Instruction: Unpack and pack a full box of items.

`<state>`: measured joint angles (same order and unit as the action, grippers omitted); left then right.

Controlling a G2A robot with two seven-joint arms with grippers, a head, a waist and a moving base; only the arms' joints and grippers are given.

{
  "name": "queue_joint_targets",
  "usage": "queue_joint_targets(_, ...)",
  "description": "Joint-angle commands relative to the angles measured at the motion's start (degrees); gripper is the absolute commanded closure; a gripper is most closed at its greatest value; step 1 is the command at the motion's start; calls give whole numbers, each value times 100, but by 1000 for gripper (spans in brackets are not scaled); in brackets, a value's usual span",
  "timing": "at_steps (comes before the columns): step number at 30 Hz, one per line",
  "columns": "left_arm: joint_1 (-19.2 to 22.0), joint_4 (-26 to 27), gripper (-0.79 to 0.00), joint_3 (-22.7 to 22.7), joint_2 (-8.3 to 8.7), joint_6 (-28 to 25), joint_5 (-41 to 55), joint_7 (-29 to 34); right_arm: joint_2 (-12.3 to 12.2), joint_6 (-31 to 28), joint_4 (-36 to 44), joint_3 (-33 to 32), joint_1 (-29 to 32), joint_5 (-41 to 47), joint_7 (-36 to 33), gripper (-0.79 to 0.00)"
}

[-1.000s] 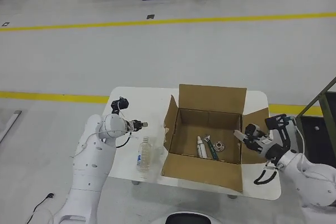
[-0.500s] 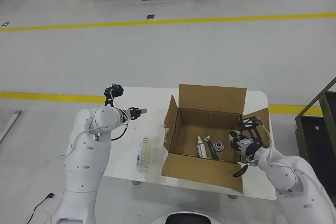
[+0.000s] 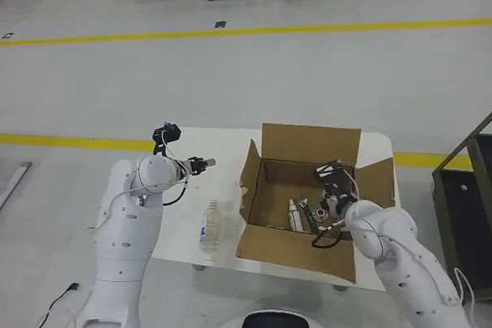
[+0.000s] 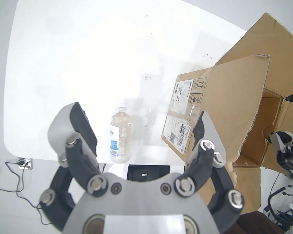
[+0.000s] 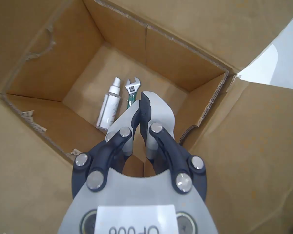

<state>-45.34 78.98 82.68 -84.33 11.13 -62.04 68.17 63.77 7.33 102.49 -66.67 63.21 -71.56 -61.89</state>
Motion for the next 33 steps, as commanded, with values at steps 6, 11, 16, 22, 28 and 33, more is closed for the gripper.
queue_joint_targets(6, 0, 0, -785, 0, 0, 0, 0, 0, 269, 936, -905, 992, -666, -337, -348, 0)
queue_joint_targets(11, 0, 0, -785, 0, 0, 0, 0, 0, 269, 936, -905, 992, -666, -337, -348, 0)
queue_joint_targets(16, 0, 0, -785, 0, 0, 0, 0, 0, 269, 936, -905, 992, -666, -337, -348, 0)
queue_joint_targets(22, 0, 0, -785, 0, 0, 0, 0, 0, 331, 911, -1127, 1121, -607, -161, 55, 0)
queue_joint_targets(28, 0, 0, -785, 0, 0, 0, 0, 0, 679, 1210, -2035, 1848, -1170, 139, 615, 0)
queue_joint_targets(33, 0, 0, -785, 0, 0, 0, 0, 0, 993, 1324, -2888, 2355, -1726, 263, 769, 0)
